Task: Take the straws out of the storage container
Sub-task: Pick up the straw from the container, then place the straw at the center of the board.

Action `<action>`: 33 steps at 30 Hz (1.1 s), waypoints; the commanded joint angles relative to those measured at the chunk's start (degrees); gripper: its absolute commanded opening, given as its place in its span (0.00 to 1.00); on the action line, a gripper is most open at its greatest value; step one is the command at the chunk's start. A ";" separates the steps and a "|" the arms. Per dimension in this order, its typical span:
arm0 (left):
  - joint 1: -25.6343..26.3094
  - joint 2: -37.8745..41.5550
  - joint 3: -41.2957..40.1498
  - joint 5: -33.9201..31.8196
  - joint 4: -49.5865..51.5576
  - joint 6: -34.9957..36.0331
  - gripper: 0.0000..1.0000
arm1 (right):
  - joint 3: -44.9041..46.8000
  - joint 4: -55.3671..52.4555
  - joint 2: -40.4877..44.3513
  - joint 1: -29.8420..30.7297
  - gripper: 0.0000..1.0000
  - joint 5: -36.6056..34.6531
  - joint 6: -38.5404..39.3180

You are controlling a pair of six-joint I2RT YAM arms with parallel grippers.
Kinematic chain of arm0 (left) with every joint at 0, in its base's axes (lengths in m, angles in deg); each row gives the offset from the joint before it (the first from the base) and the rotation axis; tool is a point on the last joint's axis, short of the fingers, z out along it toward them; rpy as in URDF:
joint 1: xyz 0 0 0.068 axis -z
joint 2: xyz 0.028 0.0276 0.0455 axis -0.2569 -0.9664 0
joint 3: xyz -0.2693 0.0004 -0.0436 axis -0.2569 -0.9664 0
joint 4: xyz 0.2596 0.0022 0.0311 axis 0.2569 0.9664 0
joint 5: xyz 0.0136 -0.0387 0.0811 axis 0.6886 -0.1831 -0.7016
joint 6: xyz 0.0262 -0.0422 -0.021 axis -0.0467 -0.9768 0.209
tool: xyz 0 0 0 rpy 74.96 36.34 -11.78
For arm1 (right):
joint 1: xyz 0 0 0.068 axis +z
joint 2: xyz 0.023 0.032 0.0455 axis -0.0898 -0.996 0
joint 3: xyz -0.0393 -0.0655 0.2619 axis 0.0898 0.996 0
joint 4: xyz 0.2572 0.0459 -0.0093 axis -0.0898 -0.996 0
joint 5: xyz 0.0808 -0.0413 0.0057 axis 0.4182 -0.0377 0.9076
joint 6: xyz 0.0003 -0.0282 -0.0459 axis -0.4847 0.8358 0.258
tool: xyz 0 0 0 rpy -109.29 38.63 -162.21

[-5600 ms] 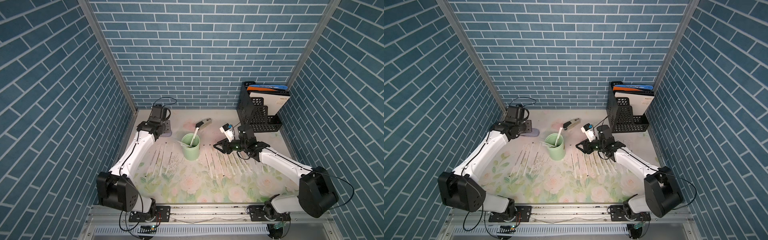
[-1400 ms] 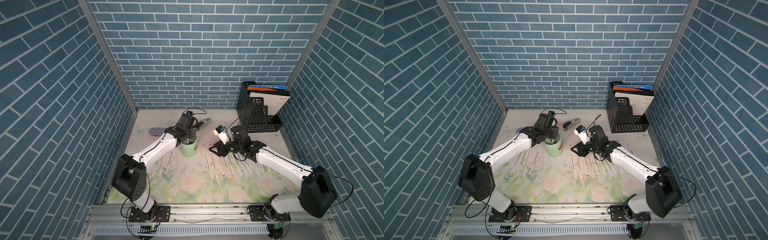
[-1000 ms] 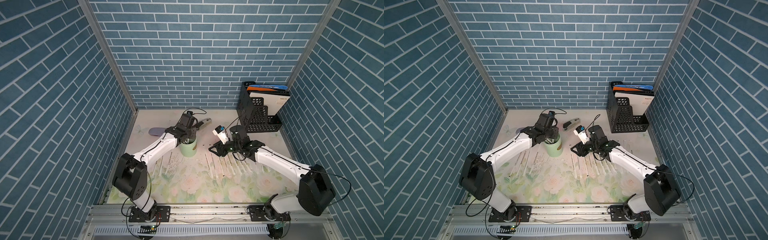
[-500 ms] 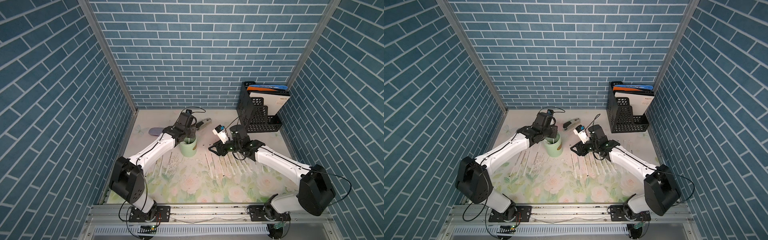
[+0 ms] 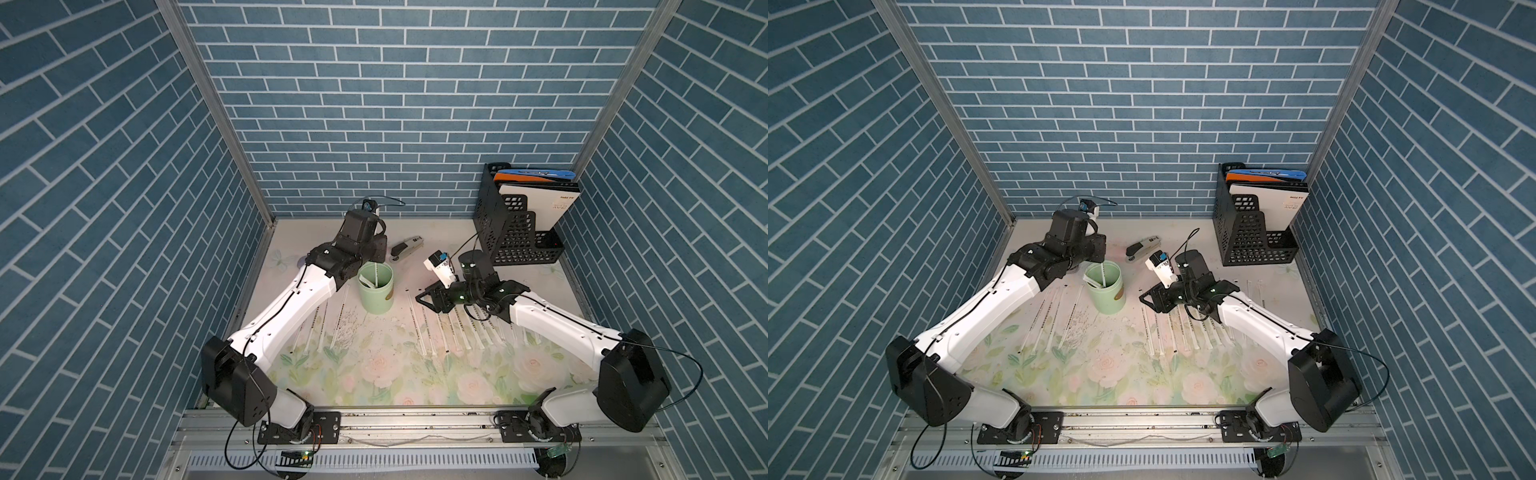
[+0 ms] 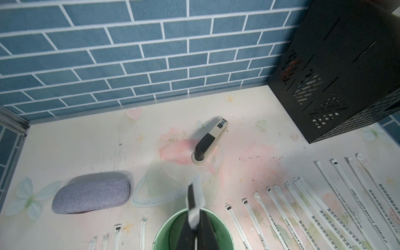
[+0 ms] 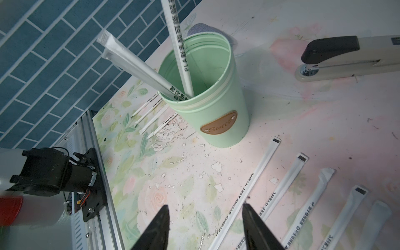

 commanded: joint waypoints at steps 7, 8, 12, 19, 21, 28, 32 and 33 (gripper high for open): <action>-0.37 5.47 8.57 -6.73 5.26 2.64 0.04 | -1.39 0.80 1.87 0.43 0.54 1.44 -0.97; -0.33 6.13 9.11 -7.64 5.34 2.91 0.04 | -1.37 0.76 1.87 0.35 0.54 1.52 -0.89; -0.36 8.44 11.97 -12.36 6.50 4.34 0.03 | -1.13 1.05 1.95 0.39 0.54 1.61 -0.70; -1.24 8.64 18.37 -23.90 14.36 6.72 0.03 | -0.75 2.68 1.04 0.41 0.54 2.61 -0.43; -2.01 7.76 19.61 -26.93 17.28 6.42 0.02 | -0.76 3.11 0.38 0.35 0.54 3.01 -0.18; -7.17 0.87 20.97 -33.37 26.81 2.58 0.01 | 0.81 5.85 -1.66 0.37 0.55 4.76 0.02; -10.57 -3.80 21.16 -33.41 30.04 1.02 0.00 | 2.31 7.92 -2.26 0.40 0.57 5.55 -0.13; -11.33 -4.99 21.31 -33.42 30.95 0.85 0.00 | 2.54 8.02 -2.35 0.39 0.57 5.64 -0.01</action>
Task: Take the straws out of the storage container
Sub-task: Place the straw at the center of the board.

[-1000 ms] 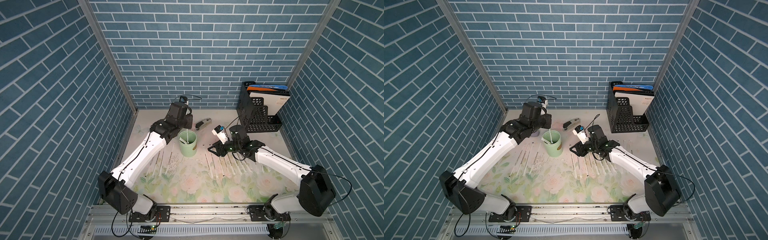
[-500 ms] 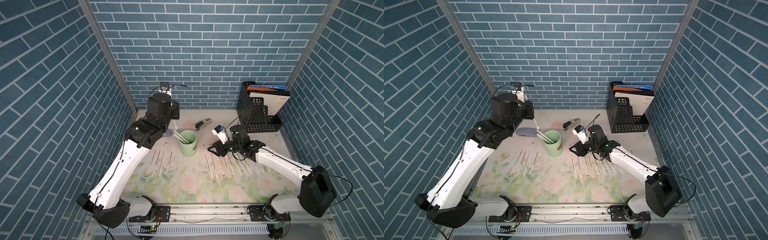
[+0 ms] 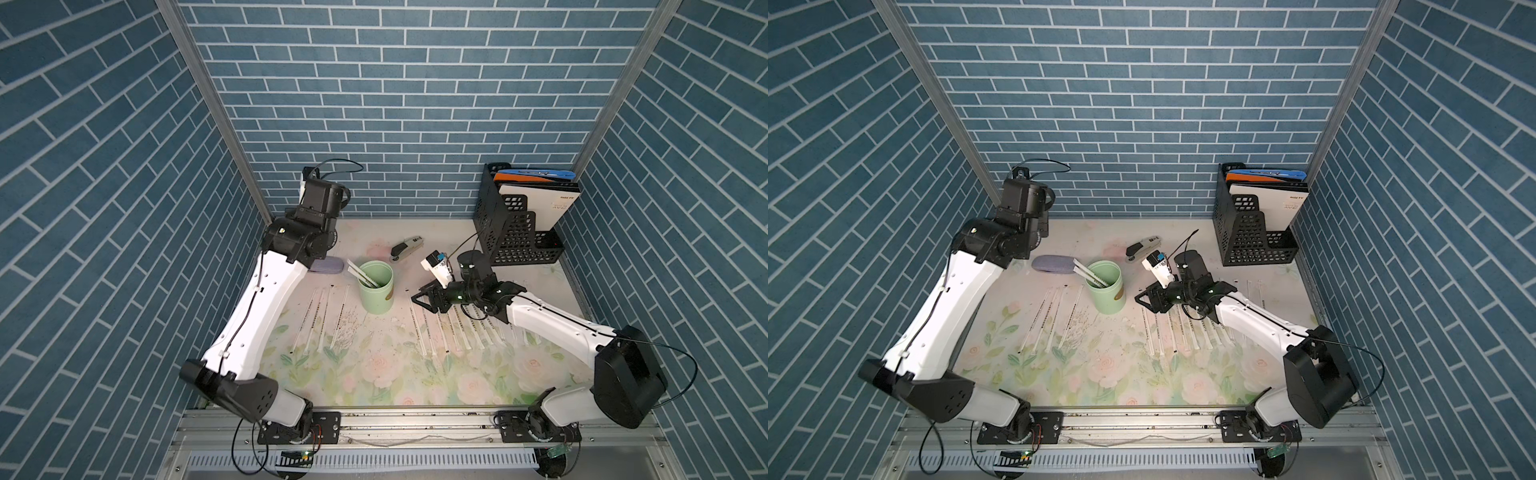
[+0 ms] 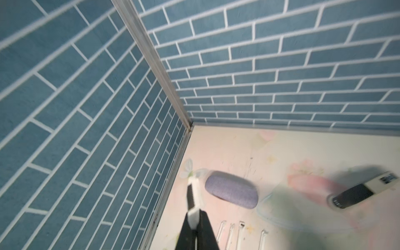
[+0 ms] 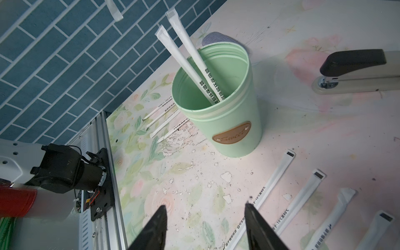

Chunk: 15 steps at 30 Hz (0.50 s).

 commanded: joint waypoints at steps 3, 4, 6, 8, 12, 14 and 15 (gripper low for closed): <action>-4.27 -5.71 0.19 -2.15 8.10 -2.44 0.00 | 1.20 3.50 -1.28 0.23 0.58 2.00 0.31; -5.09 -6.91 -0.45 -2.23 8.40 -2.61 0.00 | 1.18 3.88 -1.54 0.30 0.58 2.09 0.40; -6.51 -8.85 -2.06 -2.37 8.56 -3.06 0.00 | 1.09 4.46 -2.07 0.22 0.59 2.42 0.52; -7.91 -10.47 -4.83 -2.31 7.96 -3.21 0.00 | 0.77 4.57 -2.87 0.27 0.59 2.54 0.66; -9.94 -11.80 -11.09 -1.81 4.27 -2.82 0.00 | 1.04 5.20 -3.63 0.23 0.60 2.97 0.60; -10.89 -12.15 -13.91 -0.47 1.96 -2.14 0.00 | 1.65 6.11 -3.81 0.24 0.61 2.97 0.17; -11.31 -12.42 -14.89 0.10 1.13 -2.02 0.00 | 1.80 6.67 -3.92 0.22 0.61 3.06 0.01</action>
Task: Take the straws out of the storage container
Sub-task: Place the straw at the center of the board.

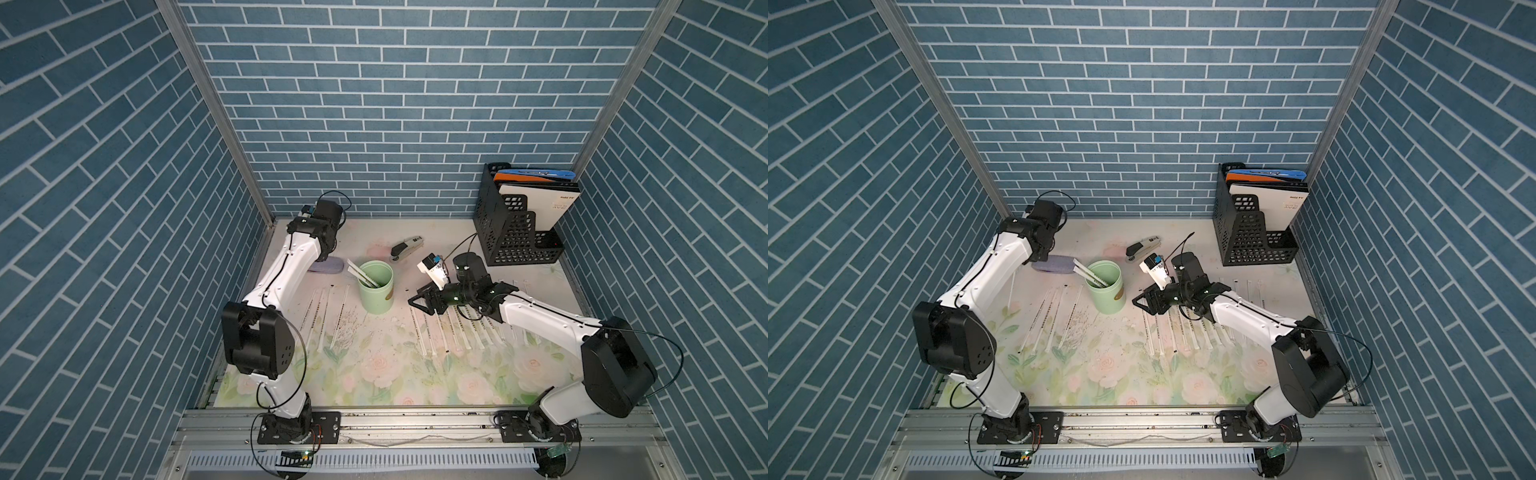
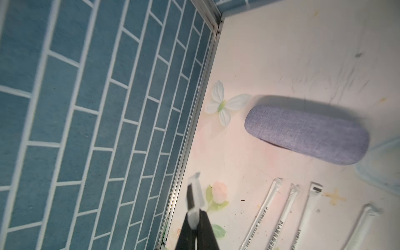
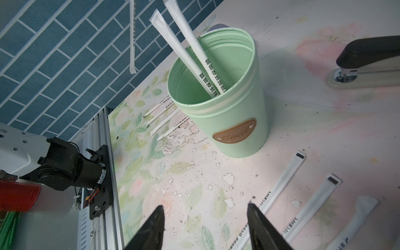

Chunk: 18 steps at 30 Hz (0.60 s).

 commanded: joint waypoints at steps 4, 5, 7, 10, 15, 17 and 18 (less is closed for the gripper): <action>-2.63 -2.17 -4.12 2.55 -4.49 0.04 0.00 | 1.37 3.87 -1.29 0.27 0.62 1.10 -0.31; -2.80 -2.69 -4.79 2.72 -5.09 0.00 0.00 | 1.29 4.08 -1.59 0.23 0.62 1.10 -0.24; -3.01 -3.53 -6.18 3.23 -6.19 -0.02 0.00 | 0.99 4.06 -2.29 0.22 0.63 1.34 0.18; -3.38 -4.35 -8.95 3.99 -7.80 -0.20 0.00 | 0.30 3.43 -3.34 0.13 0.63 1.49 0.90; -3.90 -6.24 -12.28 4.10 -9.83 -0.13 0.00 | 0.17 3.65 -3.98 0.13 0.64 1.88 1.00; -4.00 -7.14 -12.60 3.77 -10.32 0.14 0.00 | 0.21 4.16 -4.03 0.14 0.64 1.97 0.74; -4.00 -7.56 -12.62 3.43 -10.43 0.31 0.00 | 0.28 4.27 -4.10 0.13 0.64 2.06 0.65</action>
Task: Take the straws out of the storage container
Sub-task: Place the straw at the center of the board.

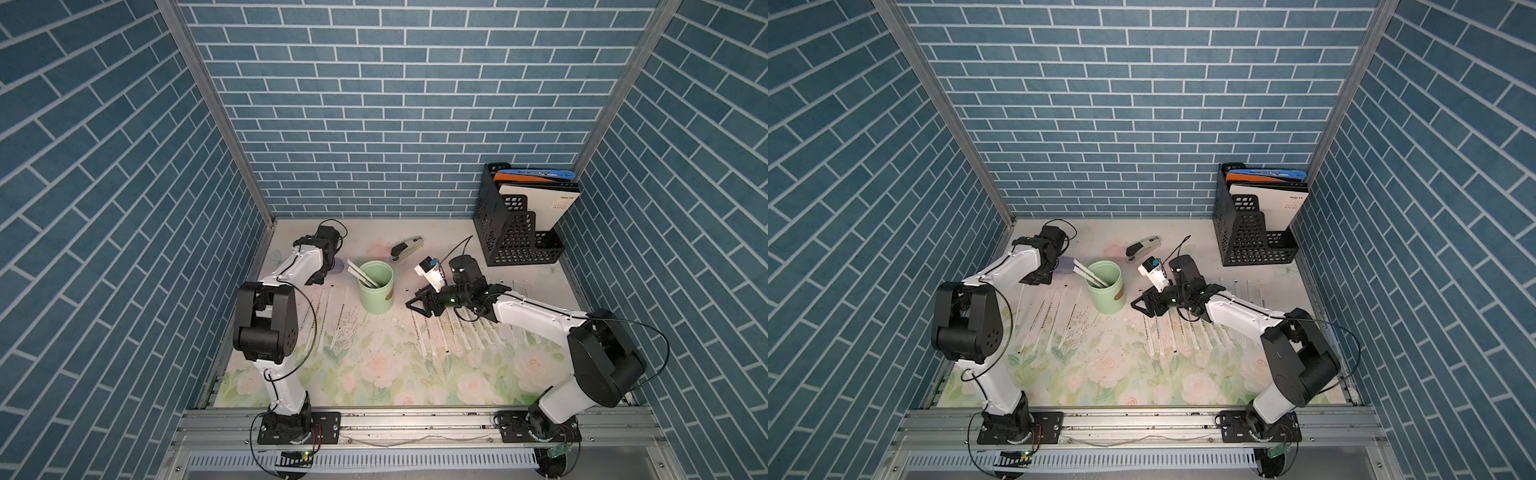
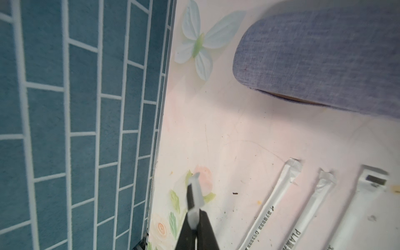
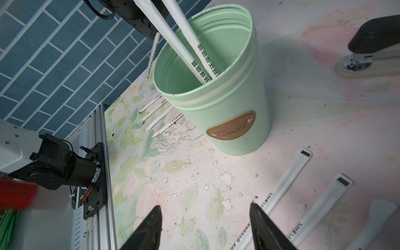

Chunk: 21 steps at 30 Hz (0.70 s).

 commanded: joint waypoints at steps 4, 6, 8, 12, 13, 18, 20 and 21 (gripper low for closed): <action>-0.59 -2.49 0.01 -2.15 -1.43 0.50 0.00 | -0.46 2.05 -1.11 0.13 0.64 1.51 0.07; -0.59 -3.17 0.30 -2.83 -1.54 0.69 0.00 | -0.67 2.23 -1.56 0.15 0.64 1.69 -0.12; -0.59 -3.74 0.28 -3.22 -1.68 0.72 0.00 | -1.03 2.35 -2.17 0.15 0.65 2.06 -0.28; -0.59 -4.53 -0.09 -3.51 -2.14 0.87 0.00 | -1.67 2.27 -2.85 0.11 0.65 2.24 -0.39; -0.59 -4.54 -0.20 -3.44 -2.38 0.83 0.00 | -1.73 2.27 -2.97 0.09 0.65 2.28 -0.39; -0.59 -4.80 -0.68 -2.86 -2.94 0.83 0.00 | -2.01 2.25 -3.29 0.13 0.66 2.55 -0.56; -0.59 -4.90 -0.85 -2.83 -3.19 0.78 0.03 | -2.12 2.36 -3.50 0.14 0.66 2.68 -0.57; -0.59 -4.88 -0.86 -2.70 -3.31 0.74 0.05 | -2.25 2.36 -3.53 0.13 0.66 2.68 -0.59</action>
